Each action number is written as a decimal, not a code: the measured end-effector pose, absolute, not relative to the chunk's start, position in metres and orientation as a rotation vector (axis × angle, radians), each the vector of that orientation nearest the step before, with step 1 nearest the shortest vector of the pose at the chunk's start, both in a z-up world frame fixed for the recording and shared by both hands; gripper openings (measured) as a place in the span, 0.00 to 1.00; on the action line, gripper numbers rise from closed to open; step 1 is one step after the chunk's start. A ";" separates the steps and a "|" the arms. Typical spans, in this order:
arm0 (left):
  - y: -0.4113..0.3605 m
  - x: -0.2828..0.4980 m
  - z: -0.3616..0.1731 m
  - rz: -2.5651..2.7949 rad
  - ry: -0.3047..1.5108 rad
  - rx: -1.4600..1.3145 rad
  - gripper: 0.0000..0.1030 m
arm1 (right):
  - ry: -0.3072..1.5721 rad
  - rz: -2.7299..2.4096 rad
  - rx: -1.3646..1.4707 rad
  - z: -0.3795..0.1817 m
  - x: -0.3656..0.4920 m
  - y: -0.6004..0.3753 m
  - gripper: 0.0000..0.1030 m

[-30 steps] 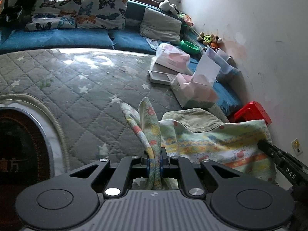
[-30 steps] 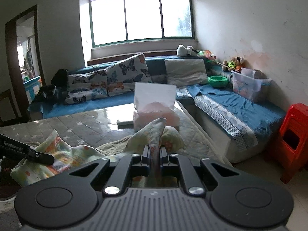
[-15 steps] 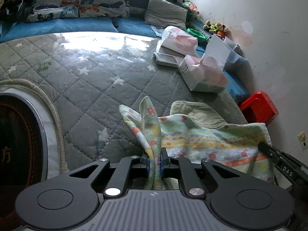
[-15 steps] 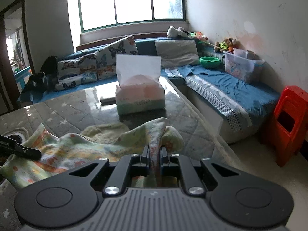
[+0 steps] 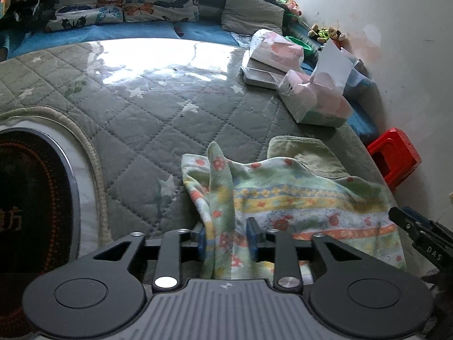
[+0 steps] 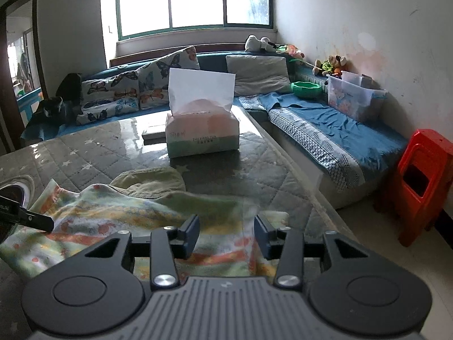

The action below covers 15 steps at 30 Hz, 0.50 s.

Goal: Fold clothes
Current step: 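Fold the cloth over with both grippers and lay it flat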

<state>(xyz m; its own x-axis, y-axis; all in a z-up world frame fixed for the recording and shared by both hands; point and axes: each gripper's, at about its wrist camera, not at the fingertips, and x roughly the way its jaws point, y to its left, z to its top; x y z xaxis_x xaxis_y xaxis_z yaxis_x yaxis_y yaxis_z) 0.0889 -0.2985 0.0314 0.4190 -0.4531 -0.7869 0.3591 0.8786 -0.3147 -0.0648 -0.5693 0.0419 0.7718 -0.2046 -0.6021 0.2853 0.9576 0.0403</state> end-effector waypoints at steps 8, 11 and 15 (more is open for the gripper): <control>-0.289 0.098 0.033 -0.456 1.010 -0.115 0.51 | 0.654 -0.240 0.122 0.037 -0.055 -0.562 0.67; -0.290 0.097 0.038 -0.460 1.004 -0.126 0.51 | 0.660 -0.224 0.128 0.033 -0.049 -0.559 0.68; -0.297 0.093 0.051 -0.487 0.955 -0.124 0.51 | 0.666 -0.189 0.158 0.029 -0.040 -0.556 0.74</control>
